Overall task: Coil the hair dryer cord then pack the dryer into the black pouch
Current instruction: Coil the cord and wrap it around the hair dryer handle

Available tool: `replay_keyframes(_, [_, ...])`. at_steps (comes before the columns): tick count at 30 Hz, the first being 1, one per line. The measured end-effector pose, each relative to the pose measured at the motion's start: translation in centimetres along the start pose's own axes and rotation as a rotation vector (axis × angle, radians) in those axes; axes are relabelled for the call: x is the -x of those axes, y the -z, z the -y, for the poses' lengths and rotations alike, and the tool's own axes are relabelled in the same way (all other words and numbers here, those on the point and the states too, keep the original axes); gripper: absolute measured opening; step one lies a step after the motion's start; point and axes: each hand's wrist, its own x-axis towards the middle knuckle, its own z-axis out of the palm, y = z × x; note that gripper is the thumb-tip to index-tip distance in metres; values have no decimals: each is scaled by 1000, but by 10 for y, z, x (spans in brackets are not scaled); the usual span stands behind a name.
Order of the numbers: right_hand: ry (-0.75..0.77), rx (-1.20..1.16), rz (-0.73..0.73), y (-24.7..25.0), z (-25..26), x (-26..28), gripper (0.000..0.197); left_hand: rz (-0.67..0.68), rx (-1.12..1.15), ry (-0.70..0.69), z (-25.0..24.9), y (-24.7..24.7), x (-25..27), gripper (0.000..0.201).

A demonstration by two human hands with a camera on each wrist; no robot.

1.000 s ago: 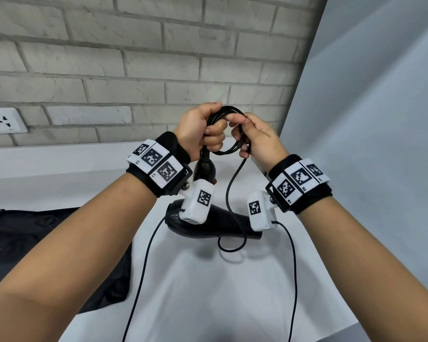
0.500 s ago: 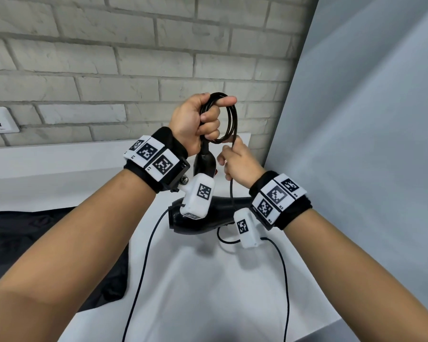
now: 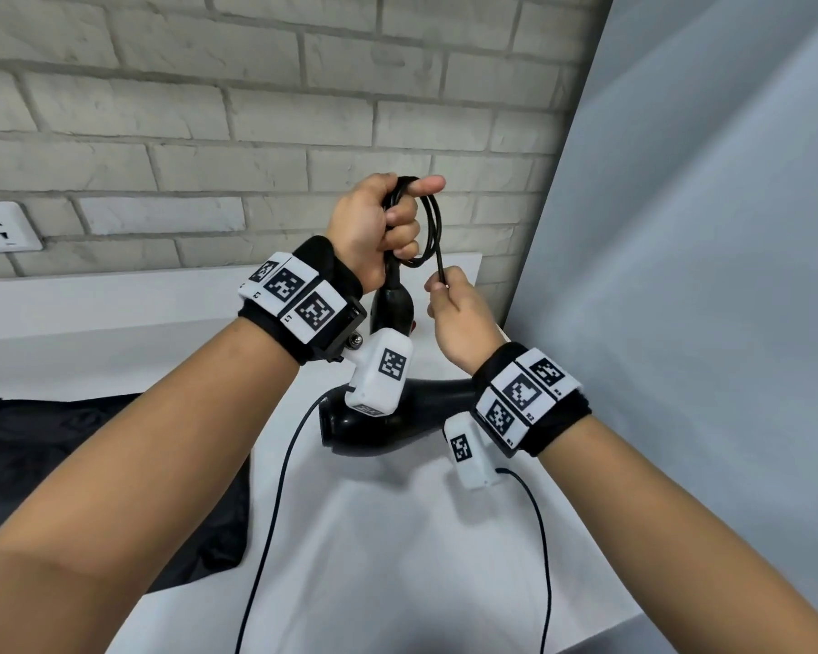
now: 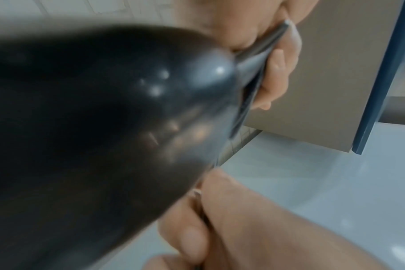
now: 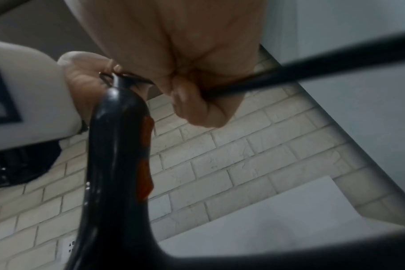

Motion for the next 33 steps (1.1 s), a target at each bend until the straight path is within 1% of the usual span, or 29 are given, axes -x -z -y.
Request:
replay_keyframes(3, [-5,18,10,0,-7,6,12,-65,-10,-49,-3,2,-1,46])
replay_keyframes(5, [6,69,71,0,-12,12,13,-116,0,-85,-4,4,-2,45])
replay_keyframes(7, [31,166,134,2,-17,18,16,-148,18,-99,-5,8,-4,45])
replay_keyframes(9, [88,307,157,7,-18,24,21,-159,36,-95,-5,12,-5,46])
replay_keyframes(10, [132,379,139,11,-17,28,24,-164,37,-96,-3,14,-6,45])
replay_keyframes(12, [252,490,46,20,-10,32,30,-176,11,-108,0,16,-7,43])
replay_keyframes(14, [433,522,-47,27,-1,31,30,-171,-26,-118,5,15,-9,39])
replay_keyframes(16, [582,531,-72,32,7,25,33,-133,-50,-122,9,11,-9,34])
replay_keyframes(19, [682,494,-95,34,17,12,32,-79,-88,-137,10,3,-6,29])
replay_keyframes(21, [710,415,-108,34,26,5,31,-57,-119,-137,9,1,-5,28])
replay_keyframes(25, [705,239,-99,29,38,-10,31,0,-203,-129,10,-2,-5,29])
replay_keyframes(29, [734,148,-176,28,43,-16,30,33,-178,-108,10,-6,2,31])
replay_keyframes(32, [693,110,-244,31,43,-19,22,27,-291,-125,14,-9,5,29])
replay_keyframes(33, [675,114,-252,32,42,-20,18,31,-294,-112,15,-10,5,30])
